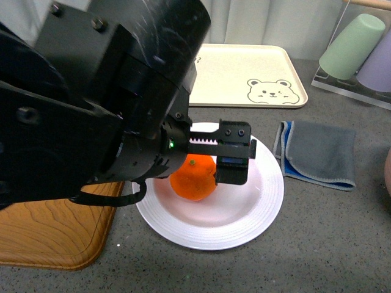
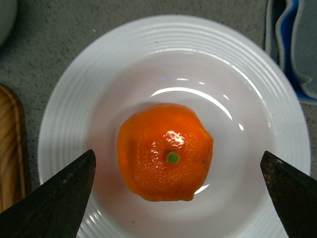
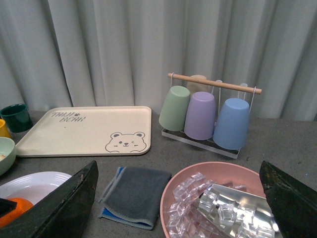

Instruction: Place orange and plate with both arms

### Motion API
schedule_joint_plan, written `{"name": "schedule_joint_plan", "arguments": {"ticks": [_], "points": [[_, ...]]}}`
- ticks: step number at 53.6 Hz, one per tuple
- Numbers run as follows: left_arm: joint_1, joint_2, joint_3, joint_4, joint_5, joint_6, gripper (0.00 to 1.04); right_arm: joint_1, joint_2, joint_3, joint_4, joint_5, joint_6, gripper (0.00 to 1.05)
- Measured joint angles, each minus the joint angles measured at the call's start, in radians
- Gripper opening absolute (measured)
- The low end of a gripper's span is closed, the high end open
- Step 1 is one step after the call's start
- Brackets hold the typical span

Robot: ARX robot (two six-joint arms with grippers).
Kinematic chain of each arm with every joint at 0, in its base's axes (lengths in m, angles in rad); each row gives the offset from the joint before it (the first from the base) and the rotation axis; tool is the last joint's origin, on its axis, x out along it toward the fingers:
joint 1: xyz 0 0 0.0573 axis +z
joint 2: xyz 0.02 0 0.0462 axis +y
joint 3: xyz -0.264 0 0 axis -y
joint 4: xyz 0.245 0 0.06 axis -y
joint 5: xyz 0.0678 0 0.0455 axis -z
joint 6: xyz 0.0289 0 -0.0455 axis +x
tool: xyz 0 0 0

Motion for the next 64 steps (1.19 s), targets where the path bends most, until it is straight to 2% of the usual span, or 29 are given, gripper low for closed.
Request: {"name": "schedule_joint_plan", "arguments": {"ticks": [2,3,5,6,8,12,17,32,42,48,64], "points": [[0.003,-0.027,-0.014,0.005,-0.015,0.000,0.98,0.000,0.000,0.000,0.000,0.000,0.000,0.95],[0.001,-0.029,-0.036,0.063,-0.064,0.023,0.96,0.000,0.000,0.000,0.000,0.000,0.000,0.95],[0.001,-0.029,-0.086,0.225,-0.168,0.068,0.91,0.000,0.000,0.000,0.000,0.000,0.000,0.95],[0.006,-0.027,-0.141,0.389,-0.259,0.134,0.85,0.000,0.000,0.000,0.000,0.000,0.000,0.95],[0.024,-0.027,-0.229,0.602,-0.327,0.194,0.78,0.000,0.000,0.000,0.000,-0.003,0.000,0.95],[0.076,-0.062,-0.367,0.889,-0.340,0.272,0.65,0.000,0.000,0.000,0.000,0.000,0.000,0.95],[0.139,-0.164,-0.466,1.038,-0.305,0.312,0.51,0.000,0.000,0.000,0.000,0.001,0.000,0.95],[0.287,-0.442,-0.676,0.972,-0.153,0.344,0.03,0.000,0.000,0.000,0.000,0.000,0.000,0.95],[0.360,-0.622,-0.746,0.866,-0.077,0.353,0.04,0.000,0.000,0.000,0.000,0.000,0.000,0.95],[0.403,-0.789,-0.756,0.697,-0.041,0.355,0.04,0.000,0.000,0.000,0.000,0.000,0.000,0.95],[0.482,-1.068,-0.808,0.486,0.043,0.355,0.04,0.000,0.000,0.000,0.000,0.000,0.000,0.95]]}}
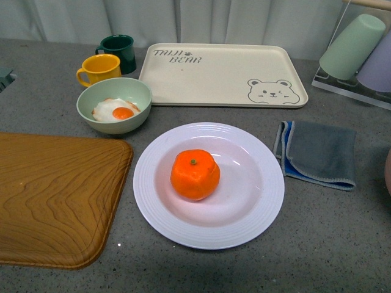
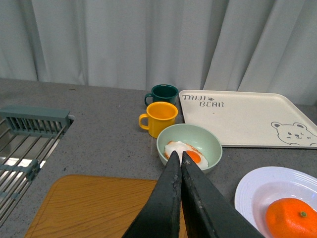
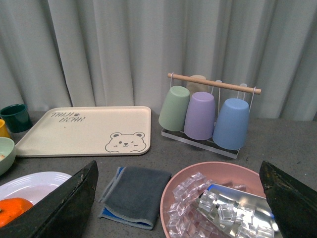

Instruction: Place orange and plate with both arms

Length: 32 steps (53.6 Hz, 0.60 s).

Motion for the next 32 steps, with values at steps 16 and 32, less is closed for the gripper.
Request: {"name": "schedule_joint_plan", "arguments": {"ticks": [16,32], "points": [[0.114,-0.245,-0.005,-0.213,0.108,0.001,0.04,0.000,0.000,0.000,0.000,0.000,0.000,0.95],[0.115,-0.414,-0.005,-0.373,0.110,0.001,0.04,0.000,0.000,0.000,0.000,0.000,0.000,0.95]]}}
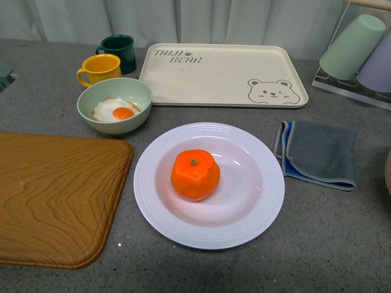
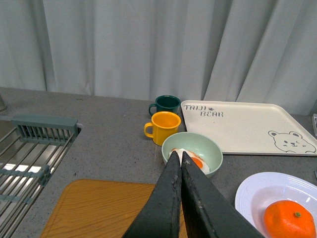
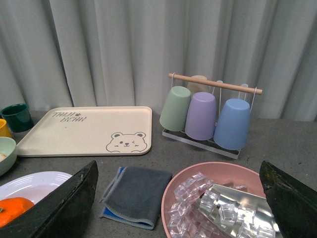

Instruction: Place orange and plate with both arms

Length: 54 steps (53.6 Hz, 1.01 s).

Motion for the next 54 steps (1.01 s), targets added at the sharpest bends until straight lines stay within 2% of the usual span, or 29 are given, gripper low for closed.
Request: {"name": "schedule_joint_plan", "arguments": {"ticks": [34,36,38,46,47,51,54], "points": [[0.000,-0.225,0.000,-0.222,0.000,0.000,0.04,0.000,0.000,0.000,0.000,0.000,0.000,0.95],[0.000,-0.264,0.000,-0.267,0.000,0.000,0.04,0.000,0.000,0.000,0.000,0.000,0.000,0.95],[0.000,-0.343,0.000,-0.376,0.001,0.000,0.04,0.000,0.000,0.000,0.000,0.000,0.000,0.95],[0.000,-0.396,0.000,-0.400,0.001,0.000,0.04,0.000,0.000,0.000,0.000,0.000,0.000,0.95],[0.000,-0.396,0.000,-0.400,0.001,0.000,0.06,0.000,0.000,0.000,0.000,0.000,0.000,0.95],[0.000,-0.396,0.000,-0.400,0.001,0.000,0.26,0.000,0.000,0.000,0.000,0.000,0.000,0.95],[0.000,-0.397,0.000,-0.400,0.001,0.000,0.35,0.000,0.000,0.000,0.000,0.000,0.000,0.95]]}}
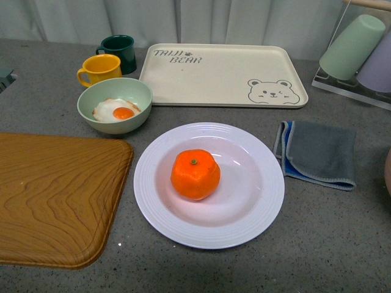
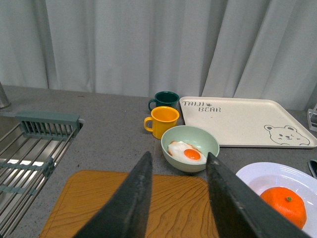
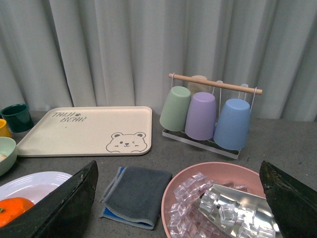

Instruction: Place orange and plate with both arms

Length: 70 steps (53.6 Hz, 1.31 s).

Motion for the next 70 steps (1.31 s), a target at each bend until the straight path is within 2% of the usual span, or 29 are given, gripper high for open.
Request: {"name": "schedule_joint_plan", "arguments": {"ticks": [7,14,17,20,24,31,37,43,53,61,70], "points": [[0.000,0.000,0.000,0.000,0.000,0.000,0.64,0.000,0.000,0.000,0.000,0.000,0.000,0.95],[0.000,0.000,0.000,0.000,0.000,0.000,0.83,0.001,0.002,0.000,-0.004,0.006,-0.007,0.95],[0.000,0.000,0.000,0.000,0.000,0.000,0.94,0.027,0.057,0.040,-0.111,0.061,-0.073,0.95],[0.000,-0.001,0.000,0.000,0.000,0.001,1.00,0.045,0.138,0.060,-0.136,0.049,-0.109,0.95],[0.000,0.000,0.000,0.000,0.000,0.002,0.97,0.064,0.249,0.069,-0.093,0.002,-0.109,0.95],[0.000,0.000,0.000,0.000,0.000,0.003,0.98,0.111,0.532,0.102,0.073,-0.063,-0.024,0.95],[0.000,0.000,0.000,0.000,0.000,0.003,0.98,0.147,0.818,0.164,0.223,-0.143,0.113,0.95],[0.000,0.000,0.000,0.000,0.000,0.003,0.98,0.148,1.062,0.227,0.318,-0.239,0.272,0.95],[0.000,0.000,0.000,0.000,0.000,0.003,0.98,0.140,1.397,0.333,0.373,-0.385,0.526,0.95],[0.000,0.000,0.000,0.000,0.000,0.003,0.98,0.140,1.578,0.404,0.358,-0.468,0.615,0.95],[0.000,0.000,0.000,0.000,0.000,0.003,0.98,0.155,1.716,0.458,0.397,-0.518,0.673,0.95]]}}
